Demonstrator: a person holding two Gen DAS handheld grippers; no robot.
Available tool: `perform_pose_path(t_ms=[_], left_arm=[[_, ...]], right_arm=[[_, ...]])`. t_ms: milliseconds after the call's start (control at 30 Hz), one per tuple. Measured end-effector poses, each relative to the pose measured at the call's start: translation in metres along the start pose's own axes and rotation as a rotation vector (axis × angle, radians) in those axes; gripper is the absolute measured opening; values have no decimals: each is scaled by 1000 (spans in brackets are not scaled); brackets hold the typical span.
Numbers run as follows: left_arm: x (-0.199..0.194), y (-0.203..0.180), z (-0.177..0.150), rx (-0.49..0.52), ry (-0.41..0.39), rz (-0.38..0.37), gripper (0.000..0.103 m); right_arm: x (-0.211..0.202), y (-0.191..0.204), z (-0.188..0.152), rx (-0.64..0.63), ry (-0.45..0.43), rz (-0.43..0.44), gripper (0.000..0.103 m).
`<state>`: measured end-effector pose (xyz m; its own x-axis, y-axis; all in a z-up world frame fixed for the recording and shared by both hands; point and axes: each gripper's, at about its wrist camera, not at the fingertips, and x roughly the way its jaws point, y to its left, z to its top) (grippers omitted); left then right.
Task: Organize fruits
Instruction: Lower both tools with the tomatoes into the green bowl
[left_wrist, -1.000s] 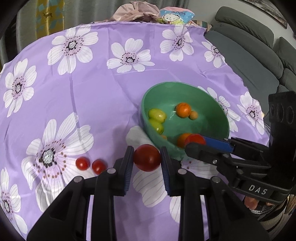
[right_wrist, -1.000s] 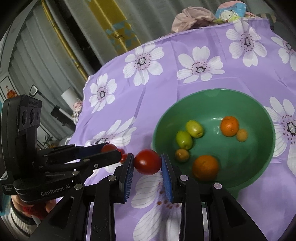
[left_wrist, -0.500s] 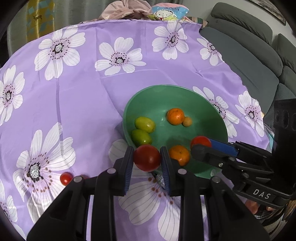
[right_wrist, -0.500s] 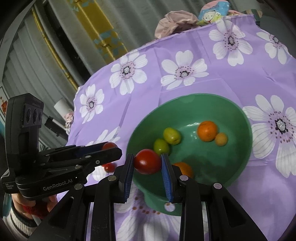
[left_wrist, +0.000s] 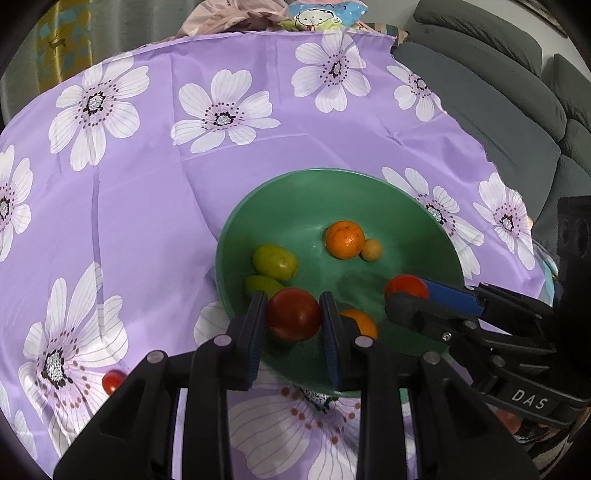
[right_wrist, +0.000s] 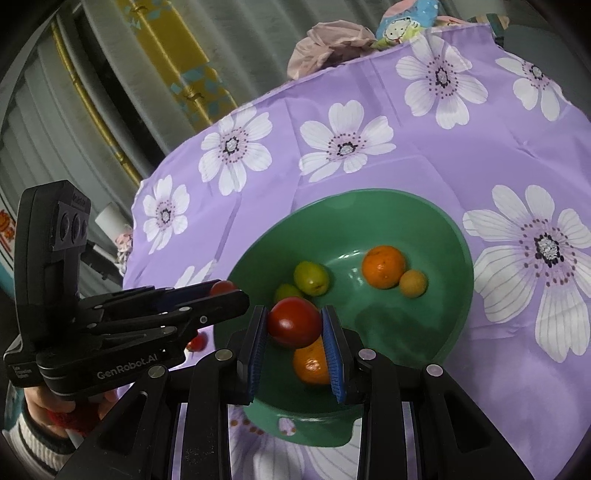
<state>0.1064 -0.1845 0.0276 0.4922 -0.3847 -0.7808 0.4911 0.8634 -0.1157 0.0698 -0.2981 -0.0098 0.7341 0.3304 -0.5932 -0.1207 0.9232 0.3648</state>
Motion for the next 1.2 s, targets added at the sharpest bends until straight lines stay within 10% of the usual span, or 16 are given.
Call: perform_pose_path(t_ms=[1200], left_arm=[[42,-13,7,108,71,58,28]], right_arm=[[15,-6,10,-73,38,-144,31]])
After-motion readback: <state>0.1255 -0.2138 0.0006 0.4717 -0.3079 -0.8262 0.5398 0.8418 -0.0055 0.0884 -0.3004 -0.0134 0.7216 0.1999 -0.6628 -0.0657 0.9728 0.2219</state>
